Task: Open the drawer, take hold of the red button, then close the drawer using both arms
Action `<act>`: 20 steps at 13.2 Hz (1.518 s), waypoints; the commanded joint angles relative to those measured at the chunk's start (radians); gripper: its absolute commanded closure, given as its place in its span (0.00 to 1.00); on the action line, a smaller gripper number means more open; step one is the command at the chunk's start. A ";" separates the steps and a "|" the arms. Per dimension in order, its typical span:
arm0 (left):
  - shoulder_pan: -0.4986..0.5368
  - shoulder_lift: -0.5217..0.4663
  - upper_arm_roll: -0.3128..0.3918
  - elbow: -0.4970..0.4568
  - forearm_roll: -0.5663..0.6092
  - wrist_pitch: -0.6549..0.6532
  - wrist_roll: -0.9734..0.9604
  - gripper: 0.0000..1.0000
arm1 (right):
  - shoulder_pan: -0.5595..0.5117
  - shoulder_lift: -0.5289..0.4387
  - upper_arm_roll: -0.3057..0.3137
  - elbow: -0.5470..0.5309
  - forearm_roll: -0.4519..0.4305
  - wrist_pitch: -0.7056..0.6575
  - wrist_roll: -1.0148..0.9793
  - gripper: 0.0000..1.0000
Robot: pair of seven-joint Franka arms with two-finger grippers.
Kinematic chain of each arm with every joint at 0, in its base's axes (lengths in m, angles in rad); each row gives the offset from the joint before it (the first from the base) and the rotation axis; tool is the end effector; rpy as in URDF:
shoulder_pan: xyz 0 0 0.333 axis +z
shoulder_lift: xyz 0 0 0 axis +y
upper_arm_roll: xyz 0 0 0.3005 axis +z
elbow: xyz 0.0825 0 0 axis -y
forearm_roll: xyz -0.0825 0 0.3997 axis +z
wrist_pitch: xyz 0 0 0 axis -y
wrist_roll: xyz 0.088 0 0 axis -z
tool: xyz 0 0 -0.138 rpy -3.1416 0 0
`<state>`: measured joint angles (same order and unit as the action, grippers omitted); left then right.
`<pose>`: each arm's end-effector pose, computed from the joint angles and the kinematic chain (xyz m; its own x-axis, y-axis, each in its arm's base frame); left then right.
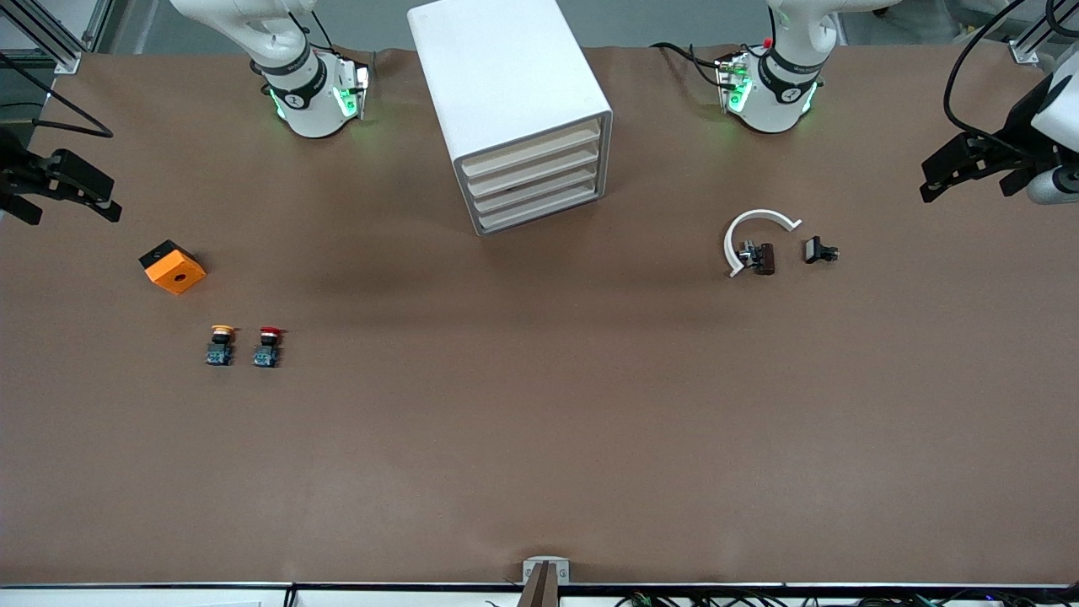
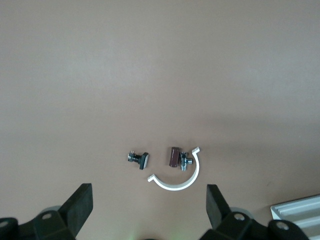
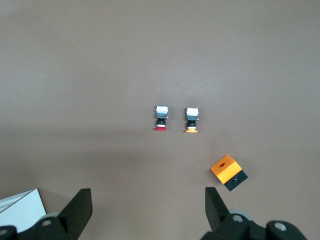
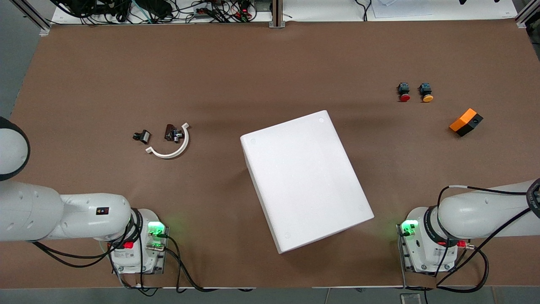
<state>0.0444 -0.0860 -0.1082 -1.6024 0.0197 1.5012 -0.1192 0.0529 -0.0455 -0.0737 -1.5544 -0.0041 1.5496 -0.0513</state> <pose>0.5360 -0.0337 0.6040 0.9983 0.0572 -0.0121 0.0568 -0.9979 -0.0306 0.5560 -0.0130 0.6096 0.9987 0.0304 0.0405 0.0303 -0.9995 0.0028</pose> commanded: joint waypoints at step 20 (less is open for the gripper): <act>0.011 -0.055 -0.002 -0.053 0.002 -0.018 0.009 0.00 | 0.004 0.012 0.002 0.027 -0.011 -0.016 -0.005 0.00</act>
